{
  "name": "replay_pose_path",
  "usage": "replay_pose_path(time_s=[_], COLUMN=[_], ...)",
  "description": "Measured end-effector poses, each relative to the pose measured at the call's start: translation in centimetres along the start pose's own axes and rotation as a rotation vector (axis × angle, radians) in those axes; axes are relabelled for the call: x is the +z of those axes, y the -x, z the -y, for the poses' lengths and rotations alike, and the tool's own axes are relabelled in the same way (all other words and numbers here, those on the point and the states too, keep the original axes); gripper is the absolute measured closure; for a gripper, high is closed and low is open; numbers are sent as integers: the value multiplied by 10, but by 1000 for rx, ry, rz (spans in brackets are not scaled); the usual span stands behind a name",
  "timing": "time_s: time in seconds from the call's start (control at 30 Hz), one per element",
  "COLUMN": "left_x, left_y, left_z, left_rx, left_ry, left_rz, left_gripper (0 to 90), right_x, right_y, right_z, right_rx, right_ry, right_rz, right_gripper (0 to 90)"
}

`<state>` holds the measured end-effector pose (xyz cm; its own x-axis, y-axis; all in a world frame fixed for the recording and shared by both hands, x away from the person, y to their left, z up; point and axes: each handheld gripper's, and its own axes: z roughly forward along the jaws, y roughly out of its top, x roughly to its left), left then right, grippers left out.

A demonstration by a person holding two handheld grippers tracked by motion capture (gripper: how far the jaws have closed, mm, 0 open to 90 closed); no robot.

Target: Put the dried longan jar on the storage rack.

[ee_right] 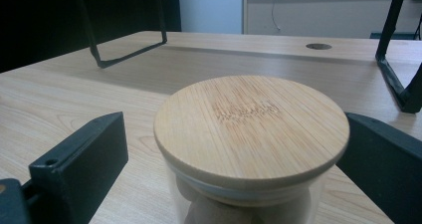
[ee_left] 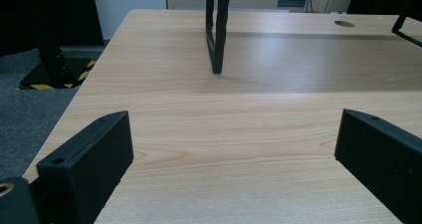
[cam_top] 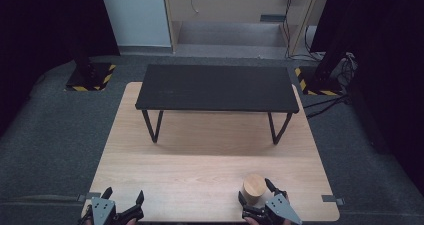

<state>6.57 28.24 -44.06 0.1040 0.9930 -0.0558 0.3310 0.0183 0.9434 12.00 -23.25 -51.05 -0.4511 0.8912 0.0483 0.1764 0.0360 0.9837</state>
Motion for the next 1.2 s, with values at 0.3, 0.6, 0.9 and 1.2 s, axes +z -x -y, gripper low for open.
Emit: replay_pose_path(time_s=[0.3, 0.6, 0.9, 1.2], left_x=[-2, -2, -4, -6], left_y=[-2, -1, -1, -1], left_z=[0, 0, -2, -2], left_rx=[-3, -5, -3, -7], left_ry=[1, 1, 3, 11], left_rz=[-6, -3, -2, -2], left_gripper=[7, 7, 7, 7], right_x=[2, 0, -5, -18], right_y=[0, 0, -2, 4], right_z=[1, -3, -14, -45], right_rx=[-11, -35, -26, -26], right_ry=[-1, -13, -21, -14], right_rz=[0, 15, 32, 30], right_gripper=[86, 257, 260, 260])
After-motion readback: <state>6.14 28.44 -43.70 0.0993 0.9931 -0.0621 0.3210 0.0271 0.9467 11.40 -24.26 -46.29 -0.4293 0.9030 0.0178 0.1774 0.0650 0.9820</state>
